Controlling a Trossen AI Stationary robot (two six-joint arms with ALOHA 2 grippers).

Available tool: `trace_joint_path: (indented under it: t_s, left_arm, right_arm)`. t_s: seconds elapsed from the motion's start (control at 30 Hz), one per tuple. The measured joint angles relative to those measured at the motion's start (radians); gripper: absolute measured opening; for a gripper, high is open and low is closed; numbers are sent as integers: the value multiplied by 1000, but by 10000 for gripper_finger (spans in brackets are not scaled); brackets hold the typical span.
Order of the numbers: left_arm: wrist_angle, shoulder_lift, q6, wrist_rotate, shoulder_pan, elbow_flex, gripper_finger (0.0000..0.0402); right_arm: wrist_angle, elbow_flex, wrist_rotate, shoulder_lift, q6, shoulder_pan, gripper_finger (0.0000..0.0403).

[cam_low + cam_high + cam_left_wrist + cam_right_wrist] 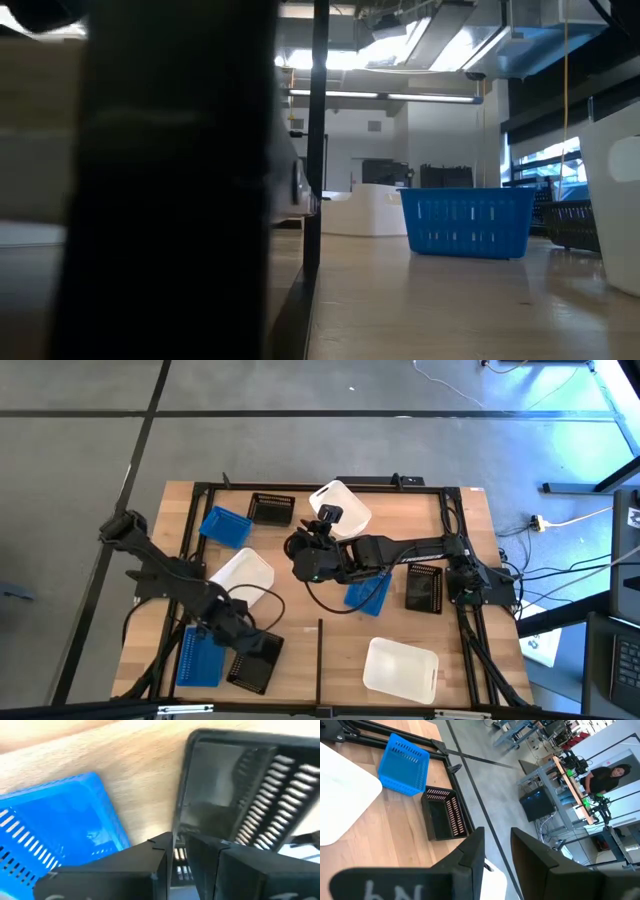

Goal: Stack baskets on shelf by color
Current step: Put the bottom left bin on the shelf

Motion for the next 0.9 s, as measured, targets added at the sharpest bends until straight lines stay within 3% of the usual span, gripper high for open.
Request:
trace_joint_path:
  t_s: [0.13, 0.3, 0.37, 0.57, 0.9]
  left_arm:
    - [27, -83, 65, -126, 4, 0, 42]
    - [104, -110, 302, -163, 56, 0, 42]
    - [90, -103, 358, -147, 72, 0, 42]
    - [104, -7, 459, 28, 111, -1, 42]
    - [91, 81, 541, 42, 119, -1, 42]
  right_arm:
    - [0, 0, 0, 0, 0, 0, 97]
    - [2, 0, -1, 0, 0, 0, 97]
    - [3, 0, -1, 0, 0, 0, 97]
    - [3, 0, -1, 0, 0, 0, 97]
    - [3, 0, -1, 0, 0, 0, 97]
